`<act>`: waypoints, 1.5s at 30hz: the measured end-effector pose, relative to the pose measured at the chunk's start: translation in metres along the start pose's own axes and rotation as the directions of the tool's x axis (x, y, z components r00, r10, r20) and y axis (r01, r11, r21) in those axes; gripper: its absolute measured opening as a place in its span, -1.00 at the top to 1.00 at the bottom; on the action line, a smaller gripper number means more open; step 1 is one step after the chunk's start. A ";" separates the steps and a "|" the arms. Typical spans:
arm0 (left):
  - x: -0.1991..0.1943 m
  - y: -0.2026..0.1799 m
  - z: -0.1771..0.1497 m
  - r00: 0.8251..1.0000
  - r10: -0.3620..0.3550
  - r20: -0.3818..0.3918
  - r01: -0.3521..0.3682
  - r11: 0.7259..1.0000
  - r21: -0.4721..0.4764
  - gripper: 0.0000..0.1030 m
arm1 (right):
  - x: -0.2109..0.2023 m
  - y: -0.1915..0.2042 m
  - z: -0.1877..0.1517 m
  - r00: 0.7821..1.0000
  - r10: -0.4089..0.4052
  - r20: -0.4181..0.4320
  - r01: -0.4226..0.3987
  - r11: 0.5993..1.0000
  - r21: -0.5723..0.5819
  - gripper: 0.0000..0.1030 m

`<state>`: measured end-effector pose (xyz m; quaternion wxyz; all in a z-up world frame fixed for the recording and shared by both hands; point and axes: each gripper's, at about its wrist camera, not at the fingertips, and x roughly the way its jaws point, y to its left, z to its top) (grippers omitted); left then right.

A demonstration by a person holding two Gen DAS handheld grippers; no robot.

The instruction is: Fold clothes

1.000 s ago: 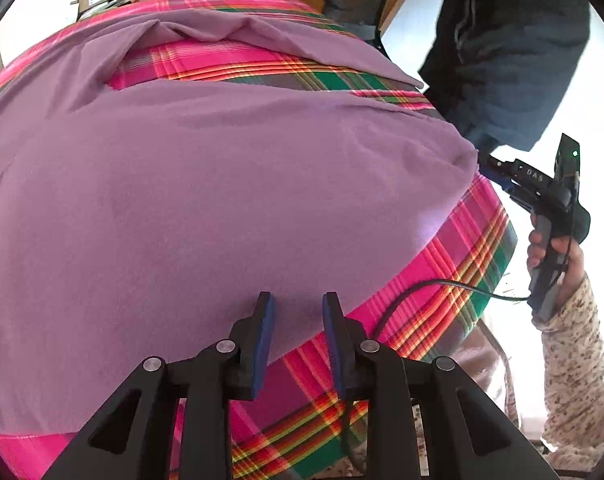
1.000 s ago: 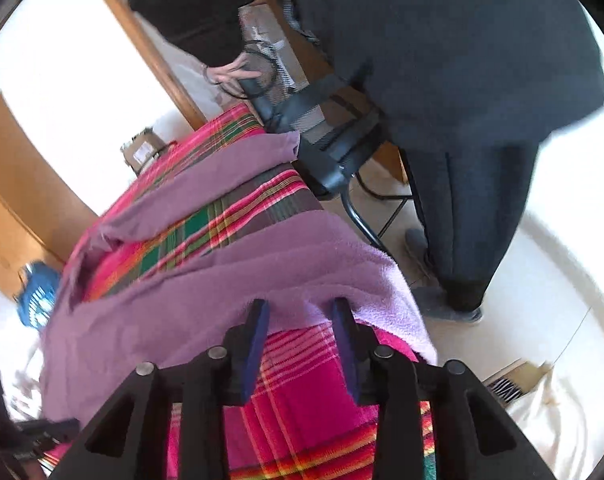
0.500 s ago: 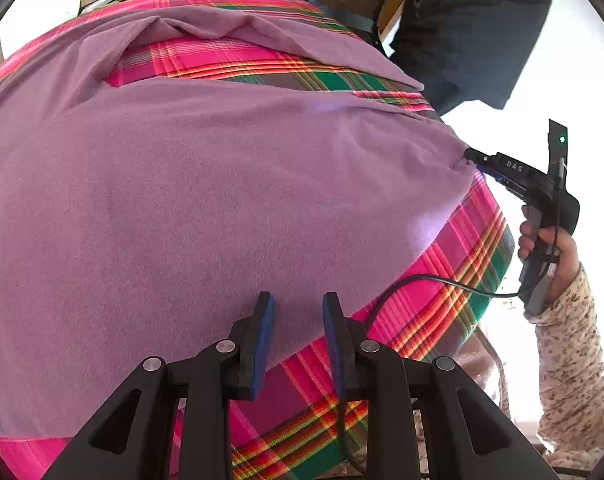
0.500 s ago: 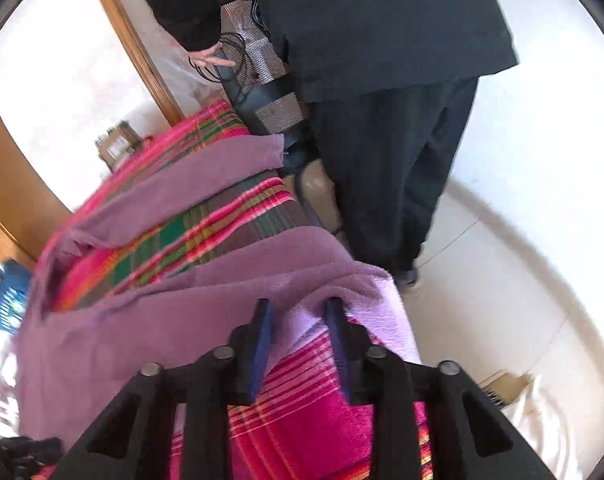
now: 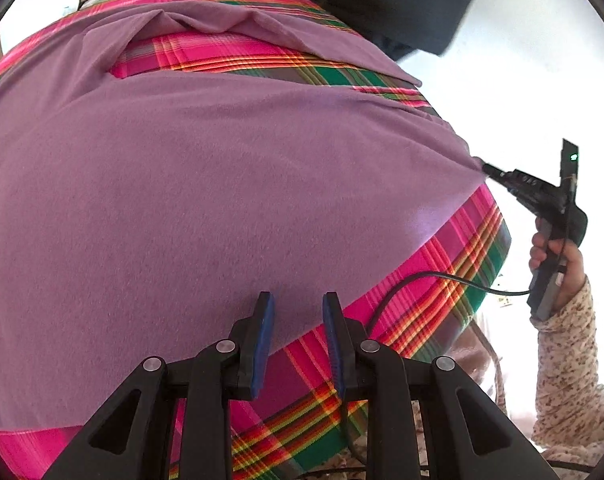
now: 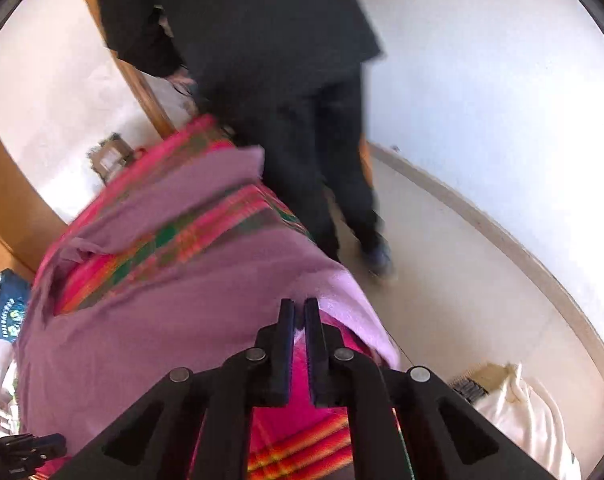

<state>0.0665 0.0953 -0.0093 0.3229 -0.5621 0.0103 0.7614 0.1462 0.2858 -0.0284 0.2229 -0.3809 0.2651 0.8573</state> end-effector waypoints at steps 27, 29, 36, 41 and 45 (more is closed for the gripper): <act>0.007 0.007 0.025 0.999 -0.046 -0.011 0.045 0.997 -0.059 0.50 | 0.050 0.129 0.007 0.985 0.118 -0.126 -0.160 0.898 -0.409 0.92; 0.006 0.008 0.026 0.998 -0.056 -0.012 0.055 0.997 -0.055 0.50 | 0.058 0.136 0.008 0.984 0.108 -0.140 -0.158 0.893 -0.422 0.91; 0.006 0.015 0.027 0.994 -0.103 -0.018 0.102 0.993 -0.055 0.50 | 0.078 0.154 0.018 0.987 0.082 -0.137 -0.136 0.885 -0.446 0.90; 0.005 0.018 0.025 0.992 -0.122 -0.017 0.121 0.991 -0.051 0.50 | 0.092 0.161 0.030 0.992 0.045 -0.117 -0.092 0.895 -0.436 0.80; 0.001 0.023 0.022 0.991 -0.131 -0.019 0.129 0.989 -0.065 0.50 | 0.091 0.158 0.037 0.992 0.033 -0.121 -0.081 0.903 -0.423 0.79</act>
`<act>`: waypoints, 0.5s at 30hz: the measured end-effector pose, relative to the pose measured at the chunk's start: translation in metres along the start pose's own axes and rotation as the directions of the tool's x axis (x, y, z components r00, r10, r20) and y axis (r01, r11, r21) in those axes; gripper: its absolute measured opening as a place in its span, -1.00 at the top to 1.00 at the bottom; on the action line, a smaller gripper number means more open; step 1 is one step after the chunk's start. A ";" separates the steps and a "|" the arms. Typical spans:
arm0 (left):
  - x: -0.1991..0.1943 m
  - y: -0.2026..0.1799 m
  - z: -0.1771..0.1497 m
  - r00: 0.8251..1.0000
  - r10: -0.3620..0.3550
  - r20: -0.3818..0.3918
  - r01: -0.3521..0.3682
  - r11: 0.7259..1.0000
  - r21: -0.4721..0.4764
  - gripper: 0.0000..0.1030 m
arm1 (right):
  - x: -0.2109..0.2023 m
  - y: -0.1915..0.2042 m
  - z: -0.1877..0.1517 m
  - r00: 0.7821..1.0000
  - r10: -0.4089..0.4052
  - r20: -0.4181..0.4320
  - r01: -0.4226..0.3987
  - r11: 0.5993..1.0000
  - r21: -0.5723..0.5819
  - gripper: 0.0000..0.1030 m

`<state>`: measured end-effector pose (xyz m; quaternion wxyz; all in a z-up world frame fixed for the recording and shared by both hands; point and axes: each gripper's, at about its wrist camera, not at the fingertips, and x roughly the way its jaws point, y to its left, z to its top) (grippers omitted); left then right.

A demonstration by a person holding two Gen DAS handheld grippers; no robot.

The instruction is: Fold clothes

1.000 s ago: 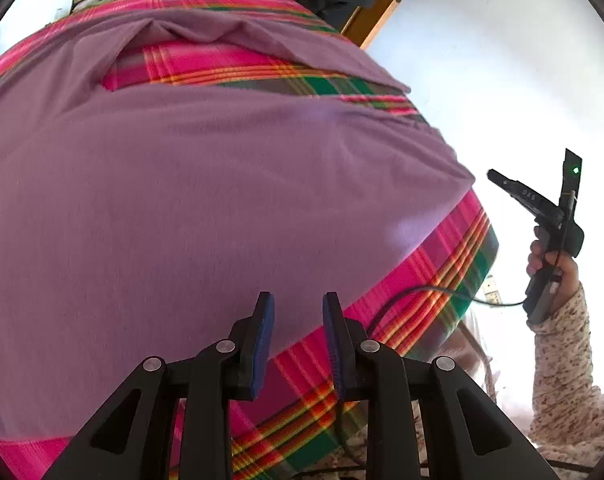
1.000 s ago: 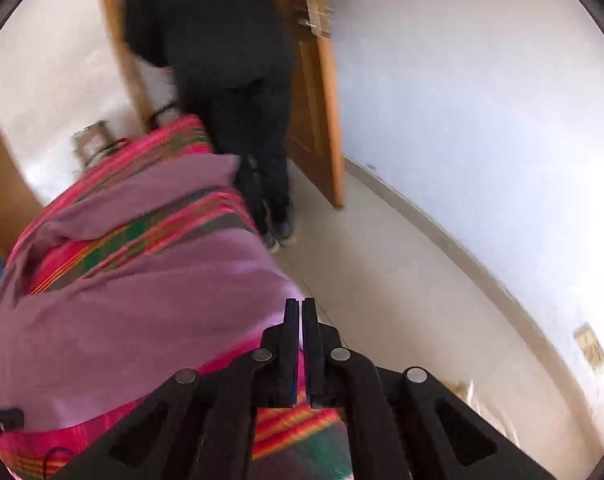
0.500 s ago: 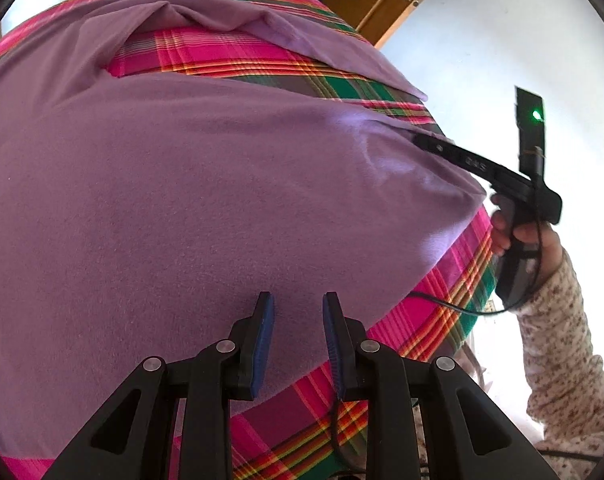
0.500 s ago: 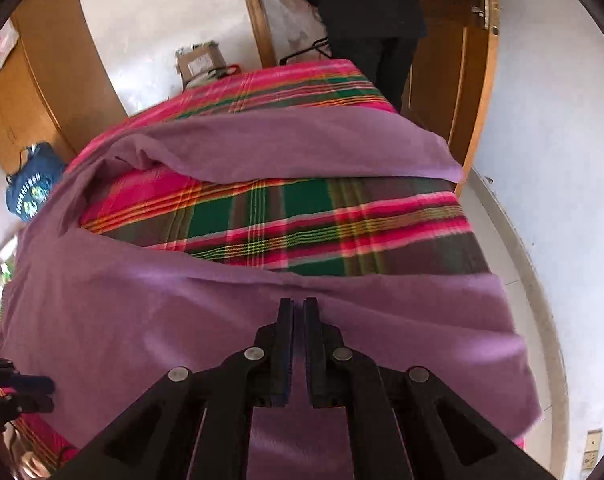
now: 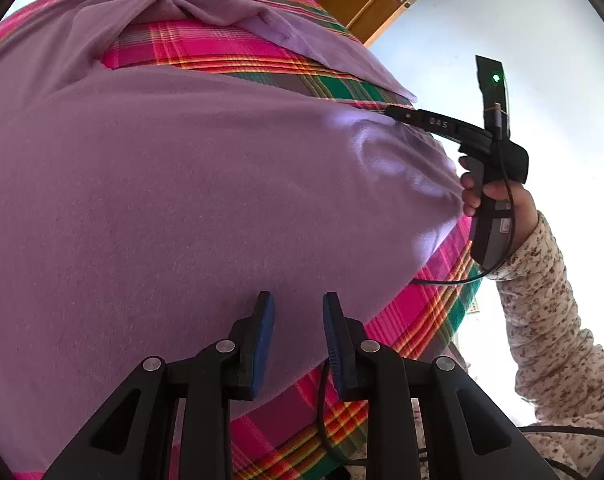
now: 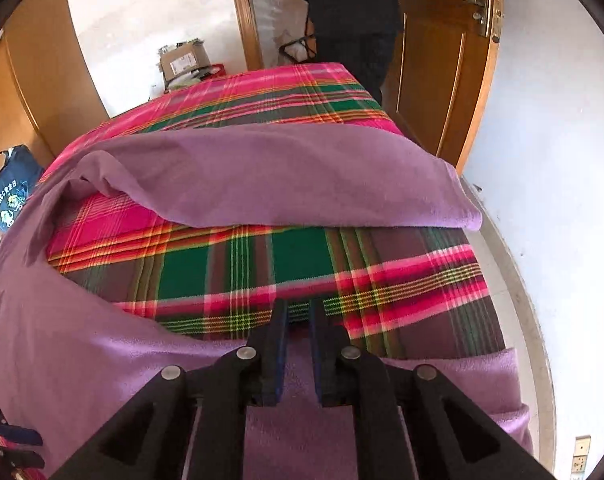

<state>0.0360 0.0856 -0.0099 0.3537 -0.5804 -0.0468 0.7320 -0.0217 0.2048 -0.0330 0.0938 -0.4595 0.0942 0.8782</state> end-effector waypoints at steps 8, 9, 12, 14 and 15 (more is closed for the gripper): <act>-0.034 0.030 -0.013 0.995 0.068 0.073 -0.062 0.994 -0.089 0.50 | -0.044 -0.025 -0.027 0.999 -0.009 0.054 0.007 0.999 0.041 0.64; -0.040 0.036 -0.015 0.993 0.082 0.088 -0.072 0.991 -0.109 0.50 | -0.051 -0.025 -0.031 0.998 -0.017 0.060 0.015 1.000 0.026 0.64; -0.063 0.051 -0.026 0.983 0.127 0.132 -0.105 0.981 -0.162 0.50 | -0.082 -0.026 -0.040 0.994 -0.032 0.104 0.033 0.999 -0.007 0.64; -0.077 0.060 -0.034 0.976 0.153 0.157 -0.121 0.973 -0.195 0.50 | -0.103 -0.029 -0.040 0.990 -0.036 0.134 0.039 0.999 -0.017 0.64; -0.083 0.065 -0.038 0.971 0.173 0.163 -0.138 0.968 -0.210 0.50 | -0.119 -0.031 -0.040 0.987 -0.044 0.152 0.049 0.998 -0.031 0.64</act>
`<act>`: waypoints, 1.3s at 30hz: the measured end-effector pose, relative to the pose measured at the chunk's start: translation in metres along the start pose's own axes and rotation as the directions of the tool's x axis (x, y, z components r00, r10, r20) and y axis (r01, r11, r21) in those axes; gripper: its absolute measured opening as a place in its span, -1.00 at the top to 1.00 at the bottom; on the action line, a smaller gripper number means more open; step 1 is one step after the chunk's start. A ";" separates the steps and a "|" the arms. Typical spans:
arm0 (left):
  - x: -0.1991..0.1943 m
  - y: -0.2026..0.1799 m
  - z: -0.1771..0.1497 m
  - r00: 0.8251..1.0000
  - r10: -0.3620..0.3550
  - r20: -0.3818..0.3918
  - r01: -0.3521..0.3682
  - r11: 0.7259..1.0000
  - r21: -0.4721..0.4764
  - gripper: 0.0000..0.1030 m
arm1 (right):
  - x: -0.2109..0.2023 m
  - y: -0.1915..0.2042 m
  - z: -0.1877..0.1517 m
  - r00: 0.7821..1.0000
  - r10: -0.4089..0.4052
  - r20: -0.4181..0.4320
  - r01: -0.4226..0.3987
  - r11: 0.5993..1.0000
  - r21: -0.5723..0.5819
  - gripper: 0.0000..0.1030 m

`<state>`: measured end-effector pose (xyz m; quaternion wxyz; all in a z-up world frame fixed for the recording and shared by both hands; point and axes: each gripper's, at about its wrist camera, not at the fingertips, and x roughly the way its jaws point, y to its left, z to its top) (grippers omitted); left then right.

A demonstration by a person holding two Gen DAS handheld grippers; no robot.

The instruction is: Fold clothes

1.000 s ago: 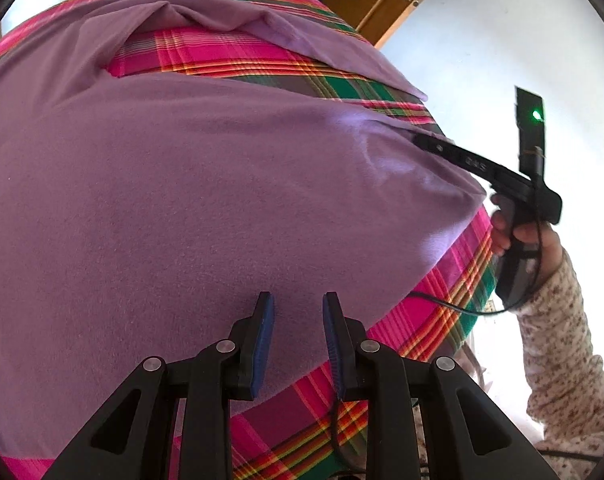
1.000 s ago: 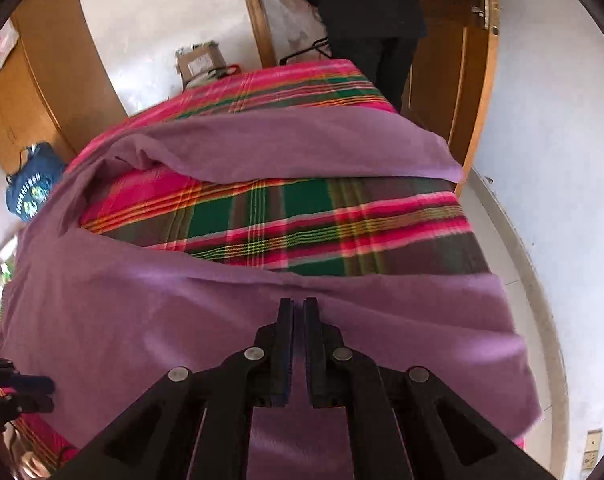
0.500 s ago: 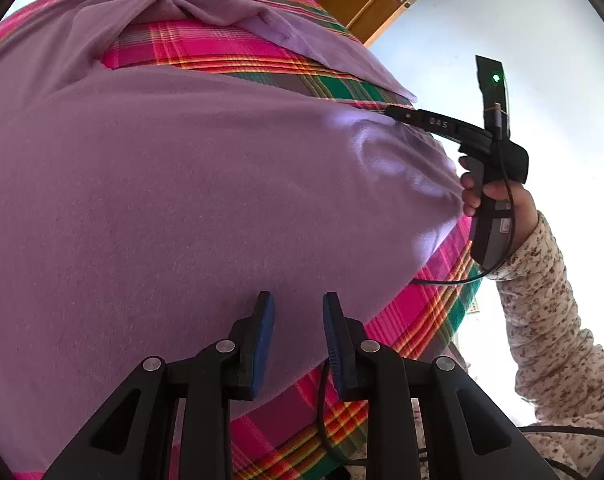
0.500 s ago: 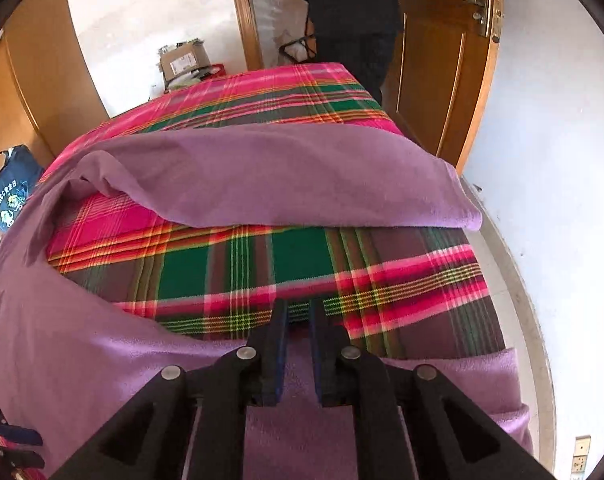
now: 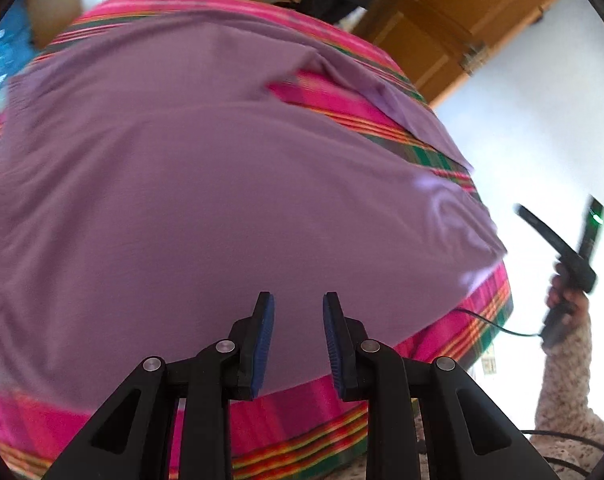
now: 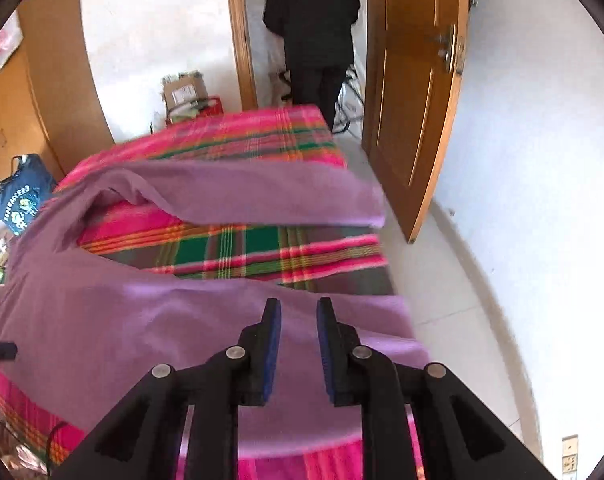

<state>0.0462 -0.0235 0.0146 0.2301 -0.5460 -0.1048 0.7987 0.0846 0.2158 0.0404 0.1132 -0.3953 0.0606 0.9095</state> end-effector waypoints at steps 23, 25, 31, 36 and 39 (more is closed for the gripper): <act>-0.050 0.105 -0.073 0.997 0.046 0.055 -0.018 0.904 -0.428 0.24 | -0.006 0.141 -0.084 0.946 0.298 -0.124 -0.322 0.840 -0.436 0.15; -0.051 0.109 -0.073 0.997 0.038 0.065 -0.004 0.890 -0.455 0.19 | -0.005 0.158 -0.088 0.943 0.305 -0.135 -0.331 0.806 -0.490 0.16; -0.049 0.114 -0.068 0.995 0.022 0.101 0.033 0.856 -0.516 0.12 | 0.003 0.195 -0.097 0.913 0.356 -0.197 -0.403 0.723 -0.561 0.15; -0.045 0.124 -0.060 0.992 -0.008 0.127 0.079 0.822 -0.564 0.12 | 0.010 0.219 -0.105 0.911 0.364 -0.196 -0.404 0.684 -0.608 0.15; -0.043 0.132 -0.059 0.984 -0.048 0.172 0.143 0.788 -0.599 0.12 | 0.010 0.225 -0.105 0.912 0.362 -0.191 -0.398 0.674 -0.623 0.14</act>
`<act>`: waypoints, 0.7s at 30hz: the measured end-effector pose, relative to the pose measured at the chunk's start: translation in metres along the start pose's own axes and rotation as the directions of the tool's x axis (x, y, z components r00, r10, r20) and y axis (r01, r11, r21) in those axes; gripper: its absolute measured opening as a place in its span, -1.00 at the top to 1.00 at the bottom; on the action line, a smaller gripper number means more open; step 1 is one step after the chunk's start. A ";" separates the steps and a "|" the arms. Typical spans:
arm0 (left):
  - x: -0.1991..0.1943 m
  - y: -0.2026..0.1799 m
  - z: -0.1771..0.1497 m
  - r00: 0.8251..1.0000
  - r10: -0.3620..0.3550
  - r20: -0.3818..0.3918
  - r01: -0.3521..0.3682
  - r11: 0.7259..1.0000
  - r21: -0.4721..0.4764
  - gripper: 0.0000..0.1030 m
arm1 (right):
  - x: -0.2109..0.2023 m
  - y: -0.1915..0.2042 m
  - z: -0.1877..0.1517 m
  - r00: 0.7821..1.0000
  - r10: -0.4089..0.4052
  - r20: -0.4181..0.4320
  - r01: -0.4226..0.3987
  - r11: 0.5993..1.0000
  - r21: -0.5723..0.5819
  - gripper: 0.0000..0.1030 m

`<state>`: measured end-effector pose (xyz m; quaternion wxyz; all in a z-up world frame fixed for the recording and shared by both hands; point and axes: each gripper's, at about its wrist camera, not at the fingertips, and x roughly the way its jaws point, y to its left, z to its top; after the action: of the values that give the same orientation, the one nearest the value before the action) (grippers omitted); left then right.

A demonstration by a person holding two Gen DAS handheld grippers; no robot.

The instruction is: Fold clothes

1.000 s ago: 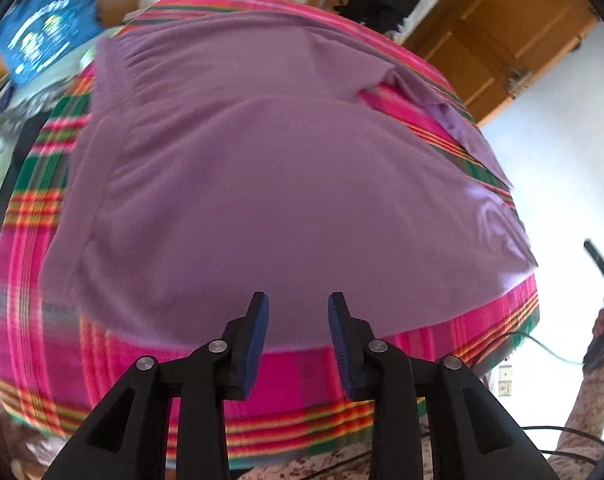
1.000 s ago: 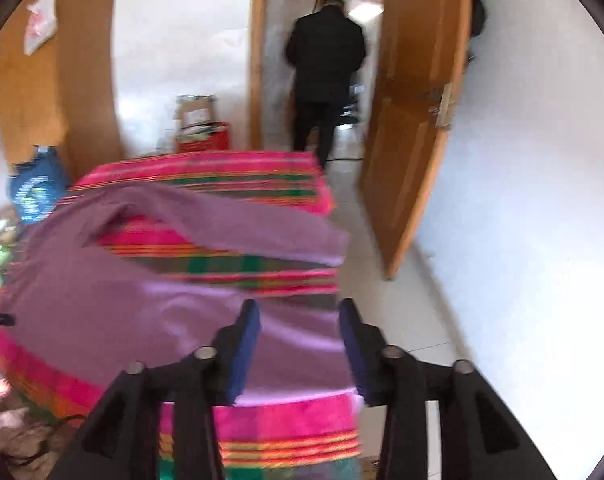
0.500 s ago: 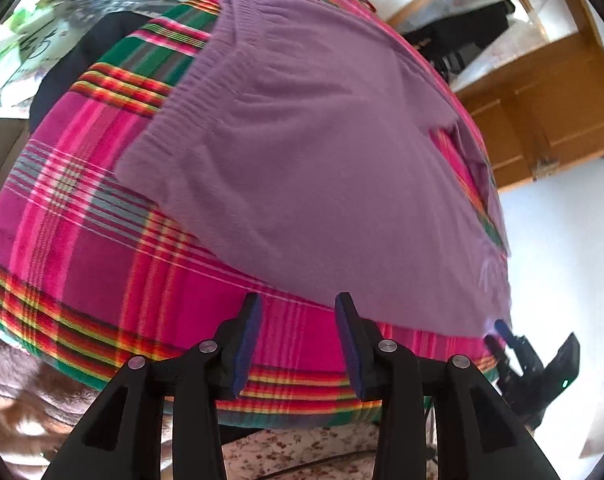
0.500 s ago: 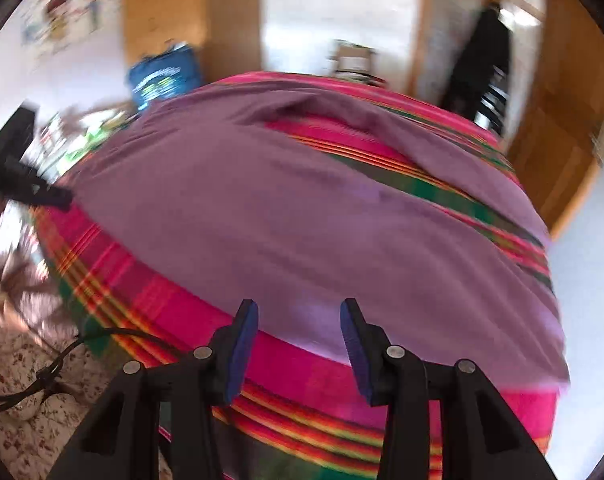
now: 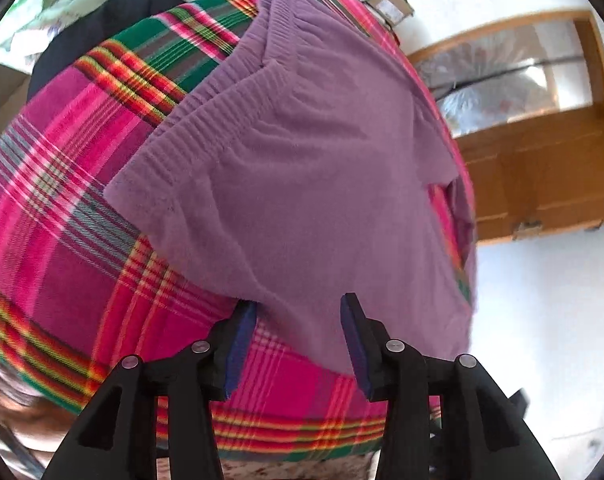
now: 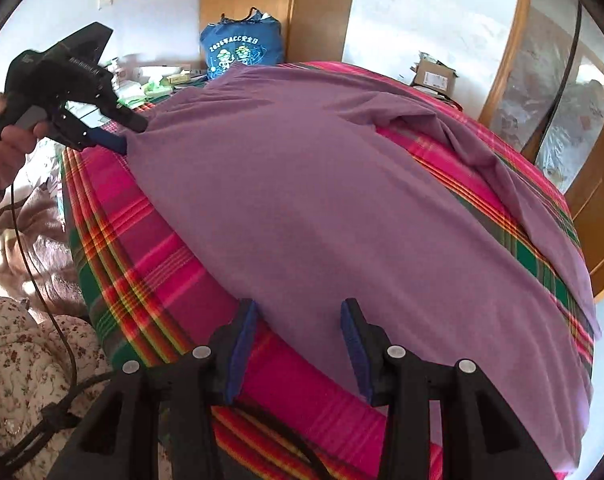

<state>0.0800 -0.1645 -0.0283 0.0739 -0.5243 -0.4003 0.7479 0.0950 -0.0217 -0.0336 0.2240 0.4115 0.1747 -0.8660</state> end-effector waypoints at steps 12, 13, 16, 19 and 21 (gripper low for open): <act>-0.013 0.018 0.009 0.992 -0.026 0.124 0.040 0.992 -0.117 0.55 | 0.000 0.021 0.001 1.000 -0.010 0.027 0.011 0.999 -0.044 0.91; -0.013 0.019 0.010 0.991 -0.025 0.130 0.040 0.992 -0.121 0.55 | 0.000 0.021 0.001 0.999 -0.014 0.029 0.015 0.999 -0.044 0.92; -0.017 0.027 0.010 0.989 -0.017 0.147 0.040 0.987 -0.156 0.55 | -0.003 0.015 0.003 0.999 0.010 0.036 -0.010 1.000 -0.002 0.94; -0.017 0.034 0.008 0.987 -0.022 0.160 0.053 0.980 -0.192 0.44 | -0.011 0.008 0.007 0.997 0.039 0.064 -0.042 0.998 0.048 0.95; -0.019 0.036 0.004 0.983 -0.034 0.182 0.071 0.977 -0.203 0.39 | -0.015 0.005 0.010 0.995 0.056 0.076 -0.062 0.996 0.068 0.95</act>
<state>0.0960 -0.2007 -0.0377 0.0024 -0.4497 -0.4954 0.7432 0.0999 -0.0273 -0.0164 0.2412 0.3917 0.1233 -0.8793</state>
